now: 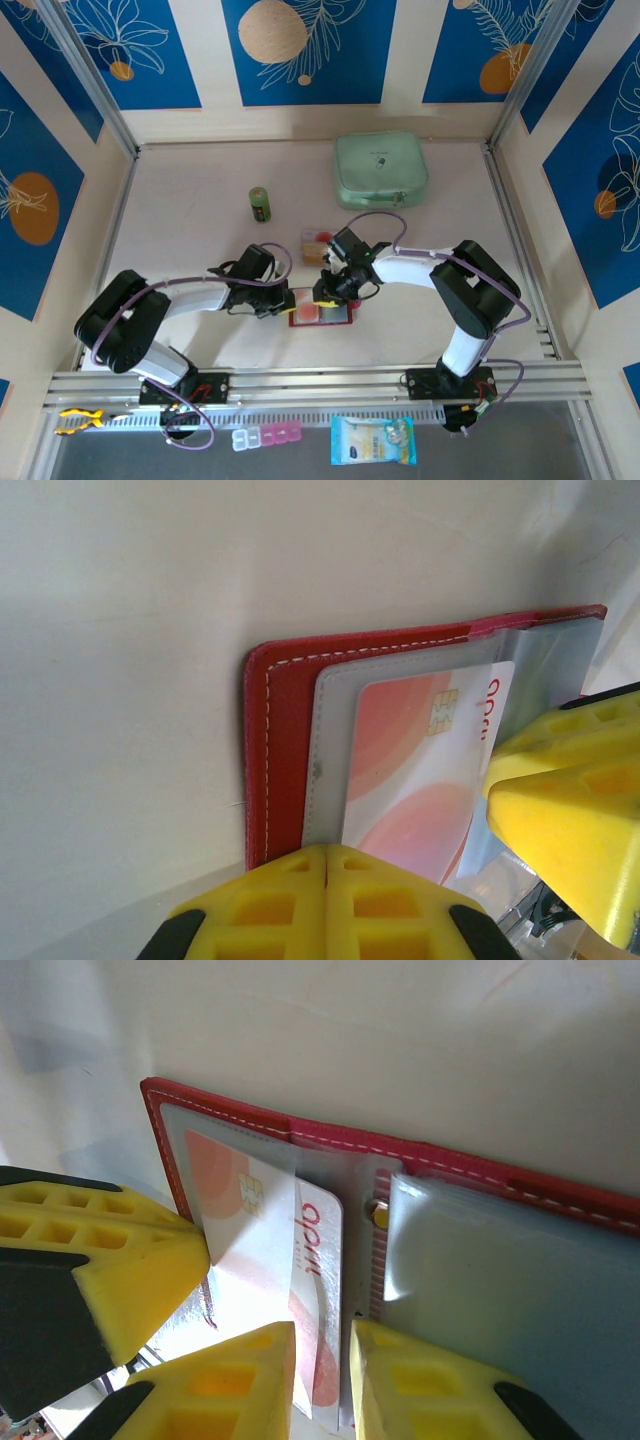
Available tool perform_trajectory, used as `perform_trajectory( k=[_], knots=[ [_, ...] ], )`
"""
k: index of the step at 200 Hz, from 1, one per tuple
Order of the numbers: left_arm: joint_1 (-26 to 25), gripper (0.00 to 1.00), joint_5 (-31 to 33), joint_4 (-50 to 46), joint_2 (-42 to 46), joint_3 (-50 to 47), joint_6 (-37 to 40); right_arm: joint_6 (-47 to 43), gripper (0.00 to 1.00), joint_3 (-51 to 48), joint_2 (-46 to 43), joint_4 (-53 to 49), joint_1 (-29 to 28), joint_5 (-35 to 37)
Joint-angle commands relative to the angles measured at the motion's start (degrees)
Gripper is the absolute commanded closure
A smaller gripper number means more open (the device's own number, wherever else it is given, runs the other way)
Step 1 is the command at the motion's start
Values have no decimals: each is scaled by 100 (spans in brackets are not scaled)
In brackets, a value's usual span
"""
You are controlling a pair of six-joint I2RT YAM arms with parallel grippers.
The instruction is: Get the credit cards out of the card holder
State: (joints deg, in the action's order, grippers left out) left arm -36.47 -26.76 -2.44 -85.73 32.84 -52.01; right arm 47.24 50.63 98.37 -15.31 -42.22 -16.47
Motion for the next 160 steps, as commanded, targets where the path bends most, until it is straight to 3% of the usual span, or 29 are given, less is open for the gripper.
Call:
perform_trajectory(
  k=[1,160],
  knots=[
    [53,97,73,-257,-75,3,60,87,79,-75,-74,-39,21,-102],
    [61,97,75,-310,-119,38,61,176,91,-351,-198,400,134,-414]
  ],
)
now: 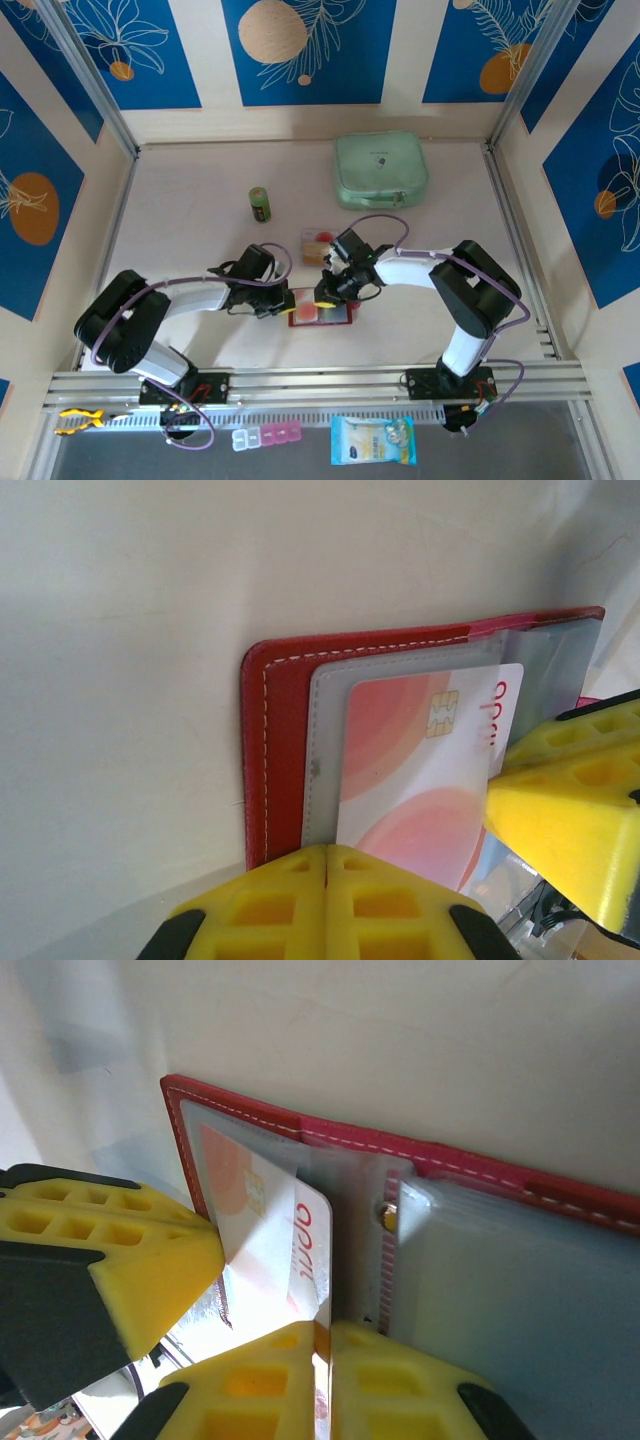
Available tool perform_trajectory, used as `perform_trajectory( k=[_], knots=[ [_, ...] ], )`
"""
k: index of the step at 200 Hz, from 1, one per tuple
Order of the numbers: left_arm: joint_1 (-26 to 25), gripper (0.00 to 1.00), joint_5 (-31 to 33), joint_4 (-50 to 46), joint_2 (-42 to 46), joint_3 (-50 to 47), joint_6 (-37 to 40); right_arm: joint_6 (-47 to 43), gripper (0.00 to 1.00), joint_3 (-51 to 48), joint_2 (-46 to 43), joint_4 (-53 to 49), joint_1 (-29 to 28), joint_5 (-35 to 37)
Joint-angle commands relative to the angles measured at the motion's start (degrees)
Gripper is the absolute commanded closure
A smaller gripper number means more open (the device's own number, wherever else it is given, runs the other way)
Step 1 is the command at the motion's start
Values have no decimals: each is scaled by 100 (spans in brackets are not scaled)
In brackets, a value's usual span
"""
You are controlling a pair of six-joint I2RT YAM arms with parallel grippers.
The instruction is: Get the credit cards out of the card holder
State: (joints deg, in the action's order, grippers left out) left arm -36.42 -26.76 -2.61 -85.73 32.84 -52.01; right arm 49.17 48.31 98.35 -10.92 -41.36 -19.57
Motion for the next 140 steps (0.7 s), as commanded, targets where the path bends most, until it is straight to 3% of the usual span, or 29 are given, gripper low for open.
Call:
perform_trajectory(
  k=[1,140],
  knots=[
    [56,97,75,-292,-119,38,60,-16,91,-120,-203,-41,54,-102],
    [52,97,61,-328,-101,102,77,-762,92,58,-762,-1373,314,318]
  ],
)
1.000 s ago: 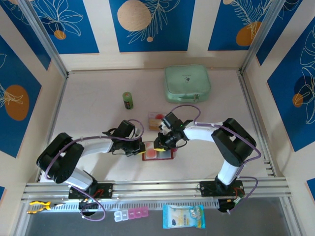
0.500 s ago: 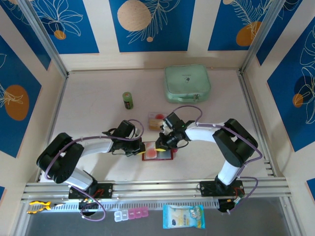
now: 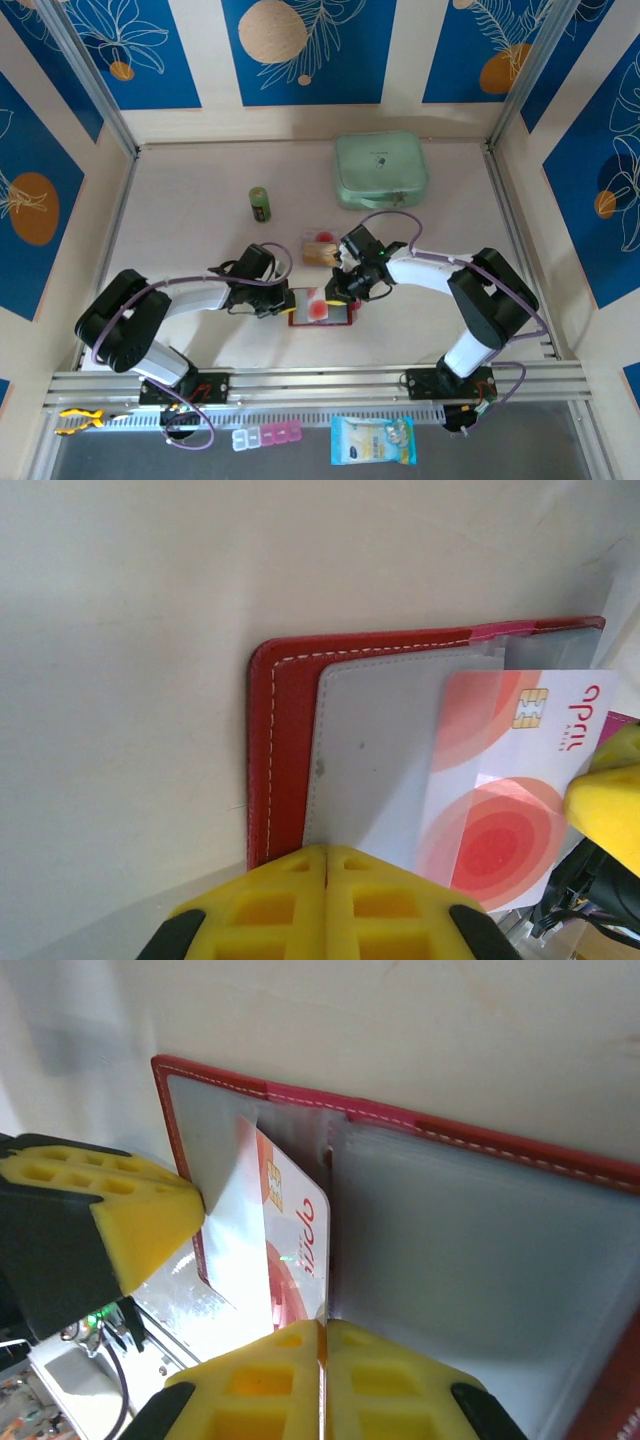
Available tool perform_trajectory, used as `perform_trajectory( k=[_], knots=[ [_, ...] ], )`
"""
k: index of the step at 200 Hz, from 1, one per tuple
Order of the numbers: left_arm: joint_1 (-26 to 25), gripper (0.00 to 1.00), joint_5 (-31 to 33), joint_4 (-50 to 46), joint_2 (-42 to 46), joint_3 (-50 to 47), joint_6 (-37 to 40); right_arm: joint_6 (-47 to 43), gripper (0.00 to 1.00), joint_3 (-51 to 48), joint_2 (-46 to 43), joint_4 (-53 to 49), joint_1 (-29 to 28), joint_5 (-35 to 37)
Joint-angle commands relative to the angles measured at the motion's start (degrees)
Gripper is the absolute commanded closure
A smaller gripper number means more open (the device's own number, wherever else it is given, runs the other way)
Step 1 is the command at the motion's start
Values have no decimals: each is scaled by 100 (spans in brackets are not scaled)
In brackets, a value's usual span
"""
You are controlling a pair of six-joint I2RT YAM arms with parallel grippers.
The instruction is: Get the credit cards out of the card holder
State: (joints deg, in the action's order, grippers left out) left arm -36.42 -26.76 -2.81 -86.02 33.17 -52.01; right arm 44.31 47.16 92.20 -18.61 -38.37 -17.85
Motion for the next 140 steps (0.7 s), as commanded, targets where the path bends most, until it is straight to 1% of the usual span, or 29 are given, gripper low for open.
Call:
perform_trajectory(
  k=[1,44,140],
  knots=[
    [55,97,59,-308,-73,68,81,-280,92,177,-149,-619,14,148],
    [57,97,46,-299,-64,78,91,-436,92,385,-210,-996,5,362],
    [52,97,40,-209,-11,-15,51,-458,91,636,-179,-1301,-126,659]
  ],
)
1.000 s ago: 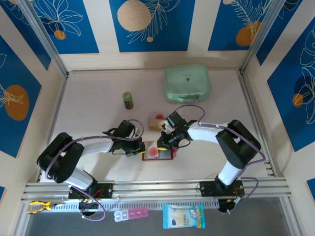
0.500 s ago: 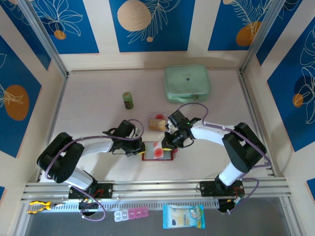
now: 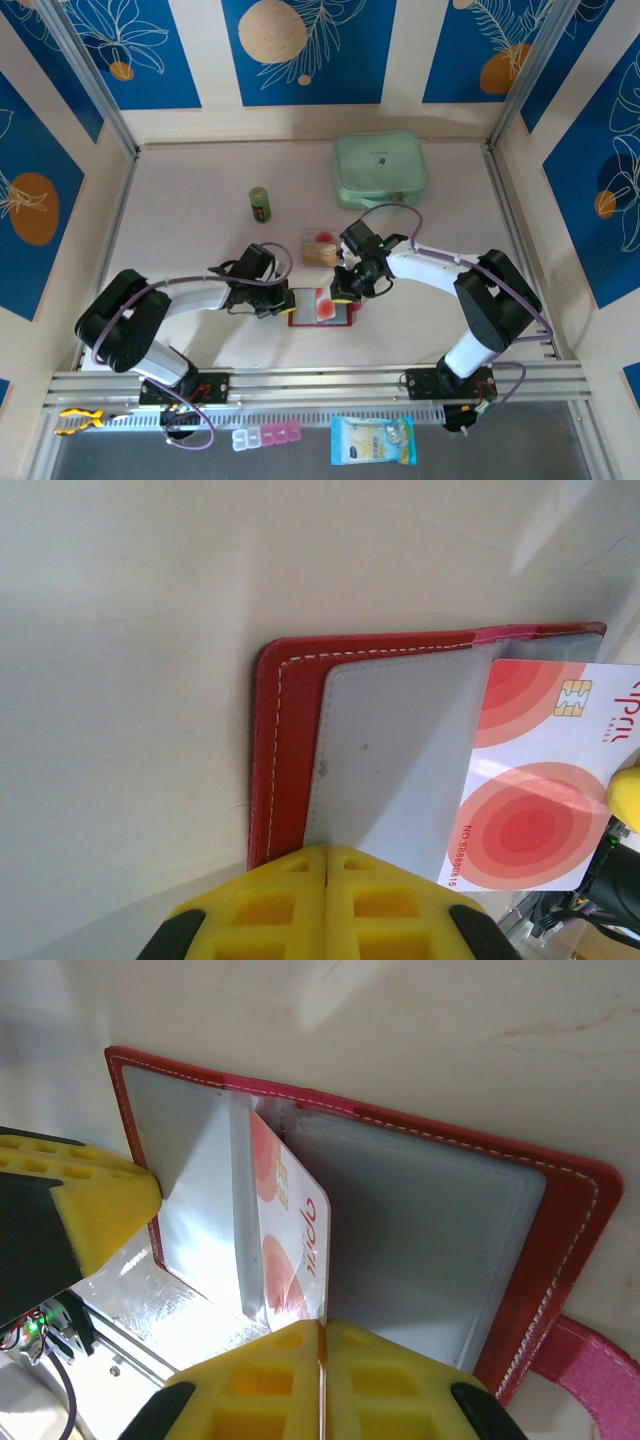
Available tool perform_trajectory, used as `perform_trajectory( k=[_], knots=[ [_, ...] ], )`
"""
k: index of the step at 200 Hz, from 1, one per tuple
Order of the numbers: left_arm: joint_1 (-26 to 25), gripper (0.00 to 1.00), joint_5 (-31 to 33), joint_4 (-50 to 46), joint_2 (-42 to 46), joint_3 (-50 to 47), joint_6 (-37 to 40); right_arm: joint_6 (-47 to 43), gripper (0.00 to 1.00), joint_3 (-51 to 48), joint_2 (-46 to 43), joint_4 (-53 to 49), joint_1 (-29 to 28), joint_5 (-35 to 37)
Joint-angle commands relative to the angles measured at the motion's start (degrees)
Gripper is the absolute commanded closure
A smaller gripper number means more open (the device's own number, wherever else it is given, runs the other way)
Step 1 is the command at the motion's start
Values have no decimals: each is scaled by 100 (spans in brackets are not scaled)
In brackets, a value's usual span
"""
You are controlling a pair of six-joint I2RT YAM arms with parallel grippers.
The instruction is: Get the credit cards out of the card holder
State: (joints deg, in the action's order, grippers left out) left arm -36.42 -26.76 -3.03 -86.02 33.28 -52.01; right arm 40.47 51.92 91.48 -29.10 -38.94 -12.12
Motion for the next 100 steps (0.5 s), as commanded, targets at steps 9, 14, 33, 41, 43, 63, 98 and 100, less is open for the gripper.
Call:
perform_trajectory(
  k=[9,14,33,41,43,63,98,100],
  knots=[
    [56,97,40,-189,-11,-32,44,-57,92,186,-99,-281,-86,117],
    [57,97,42,-177,-11,-28,49,-44,91,210,-96,-296,-94,130],
    [55,97,34,-176,-18,-27,40,9,92,255,-104,-332,-138,175],
    [56,97,31,-181,-20,-31,33,43,91,267,-104,-349,-147,192],
    [56,96,31,-181,-20,-32,40,52,91,266,-109,-348,-155,199],
    [49,97,31,-178,-20,-41,40,117,91,300,-122,-399,-193,237],
    [56,97,38,-163,-3,-67,28,213,91,379,-132,-500,-254,293],
    [57,97,39,-163,0,-67,25,222,91,380,-131,-504,-259,301]
  ],
)
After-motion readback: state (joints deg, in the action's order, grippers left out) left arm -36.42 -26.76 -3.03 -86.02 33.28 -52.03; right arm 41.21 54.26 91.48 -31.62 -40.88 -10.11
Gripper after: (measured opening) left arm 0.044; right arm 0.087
